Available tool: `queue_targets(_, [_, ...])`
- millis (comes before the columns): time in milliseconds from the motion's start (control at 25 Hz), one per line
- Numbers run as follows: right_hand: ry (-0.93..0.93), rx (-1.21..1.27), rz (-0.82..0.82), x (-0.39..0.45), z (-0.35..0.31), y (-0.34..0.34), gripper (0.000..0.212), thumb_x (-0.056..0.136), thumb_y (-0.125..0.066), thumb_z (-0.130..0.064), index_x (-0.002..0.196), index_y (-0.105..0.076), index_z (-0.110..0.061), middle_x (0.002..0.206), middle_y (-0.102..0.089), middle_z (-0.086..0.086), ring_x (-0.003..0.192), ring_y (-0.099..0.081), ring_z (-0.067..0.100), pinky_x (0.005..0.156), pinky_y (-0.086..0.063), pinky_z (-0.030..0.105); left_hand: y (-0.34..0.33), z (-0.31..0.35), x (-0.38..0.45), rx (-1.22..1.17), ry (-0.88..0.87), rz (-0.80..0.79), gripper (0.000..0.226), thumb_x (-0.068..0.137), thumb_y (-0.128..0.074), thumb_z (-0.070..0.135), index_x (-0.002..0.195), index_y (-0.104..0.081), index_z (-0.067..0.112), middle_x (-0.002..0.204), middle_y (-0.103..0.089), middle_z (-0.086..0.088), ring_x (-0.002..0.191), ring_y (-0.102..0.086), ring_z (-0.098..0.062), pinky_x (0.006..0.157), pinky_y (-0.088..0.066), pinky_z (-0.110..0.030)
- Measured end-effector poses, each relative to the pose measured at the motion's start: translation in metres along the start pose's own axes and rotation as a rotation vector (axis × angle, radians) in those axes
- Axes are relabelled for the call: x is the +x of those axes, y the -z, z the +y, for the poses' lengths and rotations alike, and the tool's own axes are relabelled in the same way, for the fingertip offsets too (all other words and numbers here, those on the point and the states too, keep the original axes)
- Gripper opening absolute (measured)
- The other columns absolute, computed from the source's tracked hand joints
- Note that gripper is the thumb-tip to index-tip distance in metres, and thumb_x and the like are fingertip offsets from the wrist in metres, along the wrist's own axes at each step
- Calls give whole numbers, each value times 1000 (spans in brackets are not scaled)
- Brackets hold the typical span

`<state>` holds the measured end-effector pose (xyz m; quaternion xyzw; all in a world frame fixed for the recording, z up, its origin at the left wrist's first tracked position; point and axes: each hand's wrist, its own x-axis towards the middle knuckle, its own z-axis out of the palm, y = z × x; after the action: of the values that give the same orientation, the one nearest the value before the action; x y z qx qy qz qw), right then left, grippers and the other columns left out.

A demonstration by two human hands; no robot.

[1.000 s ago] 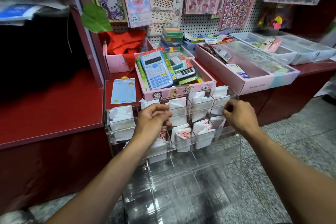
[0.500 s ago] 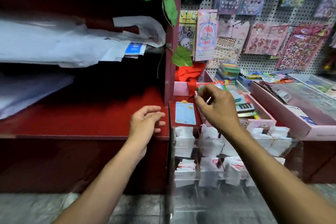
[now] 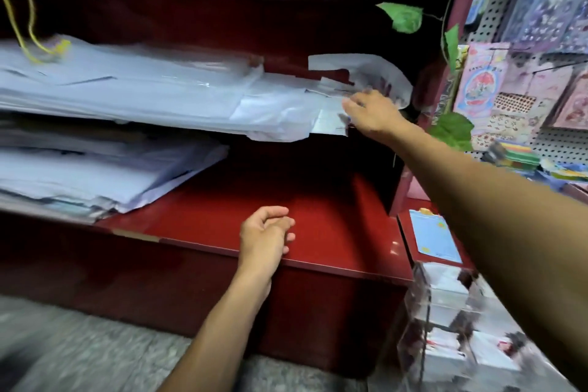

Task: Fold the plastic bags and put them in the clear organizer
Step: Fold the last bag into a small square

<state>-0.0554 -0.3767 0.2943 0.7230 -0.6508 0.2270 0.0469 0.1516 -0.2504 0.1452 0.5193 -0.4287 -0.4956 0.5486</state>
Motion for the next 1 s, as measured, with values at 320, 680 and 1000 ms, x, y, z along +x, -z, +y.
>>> queue_targets(320, [-279, -122, -158, 32, 19, 4, 68, 100, -20, -61, 149, -39, -18, 156, -34, 13, 142, -30, 37, 115, -22, 45, 17, -17, 21, 170, -3, -1, 18, 90, -62, 9, 95, -69, 25, 89, -73, 2, 76, -69, -11, 71, -50, -27])
queue_targets(680, [-293, -6, -39, 30, 22, 8, 42, 92, -48, -34, 121, -61, -6, 126, -59, 19, 117, -53, 37, 97, -45, 42, 7, -18, 13, 223, -19, -34, 18, 89, -63, 10, 94, -69, 26, 90, -73, 4, 81, -70, -12, 77, -53, -30])
queue_targets(1000, [-214, 37, 89, 31, 34, 5, 23, 86, -58, -15, 99, -73, -3, 102, -68, 15, 96, -63, 30, 75, -49, 31, 1, -20, 13, 246, -7, -36, 17, 90, -63, 10, 94, -70, 25, 90, -72, 4, 82, -70, -12, 79, -54, -32])
